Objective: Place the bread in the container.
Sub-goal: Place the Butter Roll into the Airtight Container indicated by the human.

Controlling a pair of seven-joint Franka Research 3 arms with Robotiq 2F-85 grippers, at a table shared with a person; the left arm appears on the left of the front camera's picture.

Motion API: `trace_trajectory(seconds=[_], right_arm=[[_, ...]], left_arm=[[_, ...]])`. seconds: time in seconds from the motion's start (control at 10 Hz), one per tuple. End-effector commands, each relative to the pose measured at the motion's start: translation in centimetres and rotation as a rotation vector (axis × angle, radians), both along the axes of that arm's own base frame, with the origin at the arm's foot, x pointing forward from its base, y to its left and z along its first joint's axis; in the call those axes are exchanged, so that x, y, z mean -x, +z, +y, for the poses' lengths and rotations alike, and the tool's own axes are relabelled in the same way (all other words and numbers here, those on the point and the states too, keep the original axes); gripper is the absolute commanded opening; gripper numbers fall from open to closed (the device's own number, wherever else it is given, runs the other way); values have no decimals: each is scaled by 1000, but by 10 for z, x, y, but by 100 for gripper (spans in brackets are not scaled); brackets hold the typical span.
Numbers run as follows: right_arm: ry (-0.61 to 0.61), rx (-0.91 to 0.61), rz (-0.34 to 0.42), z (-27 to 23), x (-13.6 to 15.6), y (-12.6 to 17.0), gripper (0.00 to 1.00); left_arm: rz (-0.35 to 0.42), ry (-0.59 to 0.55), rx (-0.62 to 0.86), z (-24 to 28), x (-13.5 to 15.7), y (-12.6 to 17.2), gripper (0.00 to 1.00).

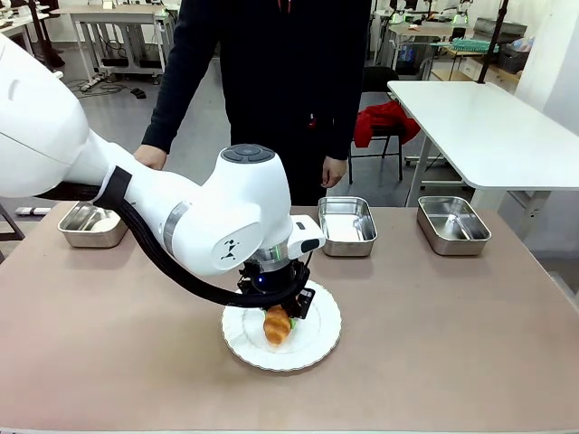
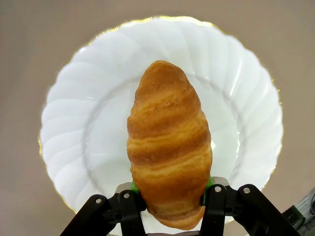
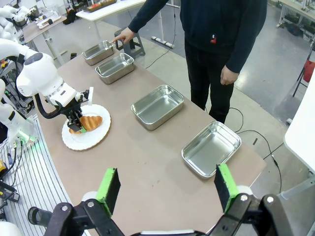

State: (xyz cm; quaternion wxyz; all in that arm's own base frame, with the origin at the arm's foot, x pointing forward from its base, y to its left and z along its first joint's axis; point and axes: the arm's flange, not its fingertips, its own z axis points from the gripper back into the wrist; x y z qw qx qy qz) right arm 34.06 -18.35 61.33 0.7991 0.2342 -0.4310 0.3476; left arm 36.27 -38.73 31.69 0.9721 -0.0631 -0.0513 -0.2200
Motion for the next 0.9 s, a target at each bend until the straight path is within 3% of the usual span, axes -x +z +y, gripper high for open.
trace_trajectory(seconds=[0.0,0.2,0.4,0.8], right_arm=[[9,-17,-24,0,-1,1,100],[9,-17,-24,0,-1,1,100],[9,-17,-24,0,-1,1,100],[9,-17,-24,0,-1,1,100]], left_arm=[[-47,2,57,20,-9,41,41],[-51,25,141,75,-26,99,41],[-111,98,134,147,-46,147,41],[-96,83,88,243,-67,154,41]])
